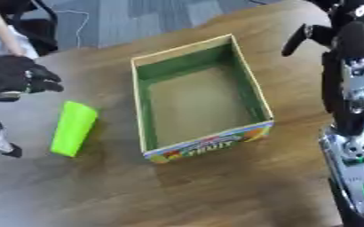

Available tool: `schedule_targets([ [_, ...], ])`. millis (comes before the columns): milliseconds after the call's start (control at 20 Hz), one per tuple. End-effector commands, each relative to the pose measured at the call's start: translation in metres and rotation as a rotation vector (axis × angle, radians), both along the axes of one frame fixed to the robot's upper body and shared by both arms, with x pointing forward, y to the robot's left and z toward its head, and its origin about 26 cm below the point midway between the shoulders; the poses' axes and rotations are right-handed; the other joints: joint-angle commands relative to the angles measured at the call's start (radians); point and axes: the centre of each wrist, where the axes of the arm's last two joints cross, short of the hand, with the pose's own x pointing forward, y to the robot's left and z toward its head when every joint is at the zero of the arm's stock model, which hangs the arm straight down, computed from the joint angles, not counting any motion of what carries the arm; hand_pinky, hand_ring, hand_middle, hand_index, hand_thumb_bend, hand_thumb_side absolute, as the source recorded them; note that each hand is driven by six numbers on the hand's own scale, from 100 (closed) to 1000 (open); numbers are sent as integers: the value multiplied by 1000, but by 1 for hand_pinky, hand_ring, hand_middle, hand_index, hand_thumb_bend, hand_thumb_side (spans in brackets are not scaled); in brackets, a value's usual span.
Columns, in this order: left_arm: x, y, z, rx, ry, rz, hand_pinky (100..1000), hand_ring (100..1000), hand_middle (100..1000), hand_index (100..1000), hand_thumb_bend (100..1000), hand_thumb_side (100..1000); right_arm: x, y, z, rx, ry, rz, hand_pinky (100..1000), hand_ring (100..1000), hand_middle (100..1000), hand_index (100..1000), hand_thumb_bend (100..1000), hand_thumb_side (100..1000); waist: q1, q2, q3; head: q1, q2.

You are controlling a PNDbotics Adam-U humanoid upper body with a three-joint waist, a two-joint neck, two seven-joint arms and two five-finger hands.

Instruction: Pick up objects on the table and place them in the box.

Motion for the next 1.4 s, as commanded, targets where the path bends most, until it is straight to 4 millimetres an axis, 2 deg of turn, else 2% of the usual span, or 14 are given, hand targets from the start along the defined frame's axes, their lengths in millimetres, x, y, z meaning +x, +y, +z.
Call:
schedule_targets([
  [50, 4, 7, 1, 26, 38, 25, 1000, 999, 956, 1000, 1000, 455, -2, 1, 5, -4, -17, 13, 358, 836, 791, 946, 200, 1000, -1, -11, -3, -4, 0],
  [900, 18, 22, -4, -41, -18, 72, 1000, 1000, 949, 1000, 1000, 494, -2, 1, 6, -12, -27, 17, 353, 833, 791, 948, 233, 1000, 7, 0, -24, -4, 0],
  [1400, 26, 27, -10, -79, -79, 38, 1000, 990, 948, 1000, 1000, 506, -2, 2, 7, -18, -30, 23, 351, 832, 791, 950, 245, 1000, 12, 6, -32, -2, 0],
])
